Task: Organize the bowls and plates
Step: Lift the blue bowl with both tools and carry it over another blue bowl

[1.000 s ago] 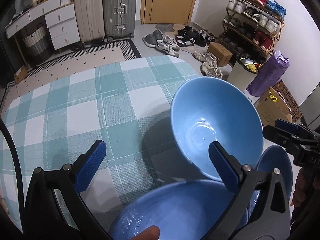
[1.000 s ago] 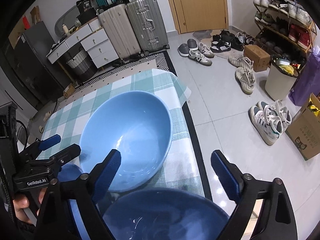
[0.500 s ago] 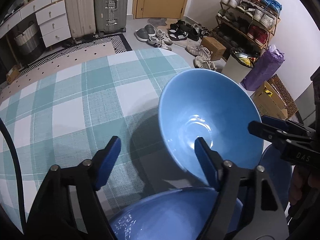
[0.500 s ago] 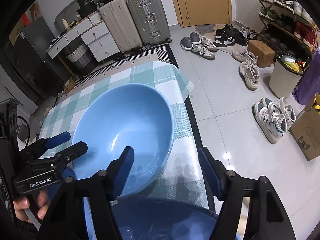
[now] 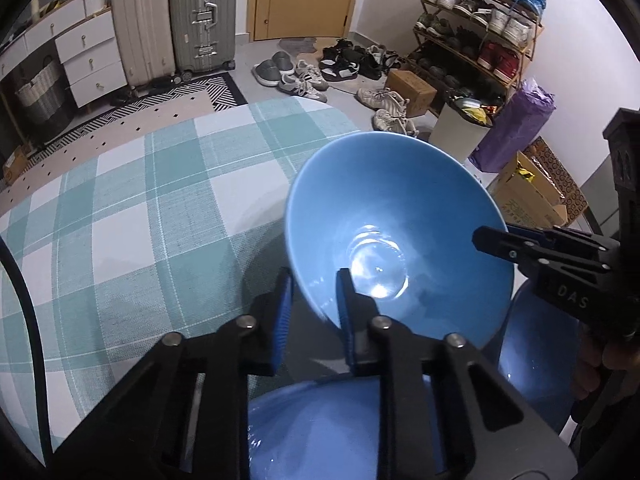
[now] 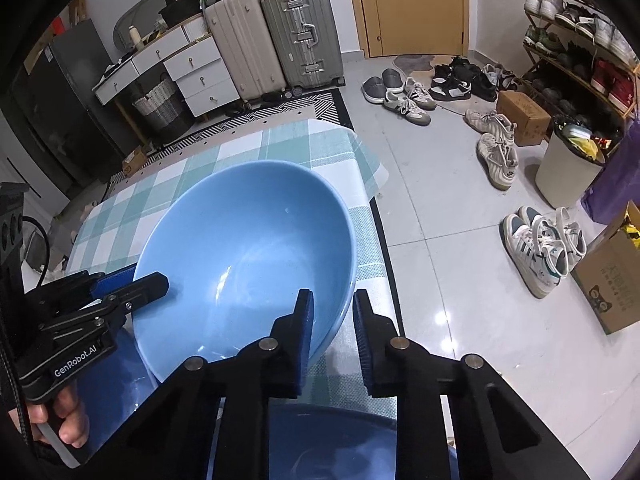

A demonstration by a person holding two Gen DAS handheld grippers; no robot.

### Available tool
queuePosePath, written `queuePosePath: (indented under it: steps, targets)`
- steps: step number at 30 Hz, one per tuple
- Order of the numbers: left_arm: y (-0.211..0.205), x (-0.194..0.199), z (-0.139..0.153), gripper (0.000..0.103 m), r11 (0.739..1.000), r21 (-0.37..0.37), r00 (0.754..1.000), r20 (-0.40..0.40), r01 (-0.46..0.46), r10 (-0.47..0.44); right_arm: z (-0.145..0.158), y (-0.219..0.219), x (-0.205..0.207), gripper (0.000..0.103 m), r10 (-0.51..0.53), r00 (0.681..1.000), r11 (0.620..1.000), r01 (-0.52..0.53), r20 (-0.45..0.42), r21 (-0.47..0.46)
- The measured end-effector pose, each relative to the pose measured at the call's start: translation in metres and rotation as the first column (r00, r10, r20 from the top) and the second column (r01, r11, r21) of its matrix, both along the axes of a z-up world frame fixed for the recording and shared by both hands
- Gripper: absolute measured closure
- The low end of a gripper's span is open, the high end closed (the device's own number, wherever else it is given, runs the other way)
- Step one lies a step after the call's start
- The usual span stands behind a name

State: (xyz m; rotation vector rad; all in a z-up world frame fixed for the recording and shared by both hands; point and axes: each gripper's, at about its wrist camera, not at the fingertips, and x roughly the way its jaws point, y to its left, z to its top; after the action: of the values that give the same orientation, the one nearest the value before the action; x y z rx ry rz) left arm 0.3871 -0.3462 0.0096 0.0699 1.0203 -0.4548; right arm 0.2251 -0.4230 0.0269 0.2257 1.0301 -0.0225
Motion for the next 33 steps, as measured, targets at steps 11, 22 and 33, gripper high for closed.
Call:
queuePosePath:
  steps: [11, 22, 33]
  targets:
    - [0.0, -0.006, 0.008, 0.086, 1.0, -0.008, 1.0, 0.027, -0.006, 0.006, 0.002, 0.003, -0.001, 0.085, 0.004, 1.0, 1.0, -0.003, 0.014, -0.019]
    - [0.002, -0.015, 0.022, 0.086, 0.999, -0.035, 0.999, 0.051, -0.006, 0.008, 0.023, 0.004, -0.012, 0.085, 0.008, 0.997, 0.999, -0.005, 0.078, -0.038]
    - [0.009, -0.04, 0.062, 0.087, 0.998, -0.064, 0.994, 0.111, -0.005, 0.012, 0.052, 0.011, -0.035, 0.085, 0.015, 0.991, 0.998, -0.007, 0.133, -0.059]
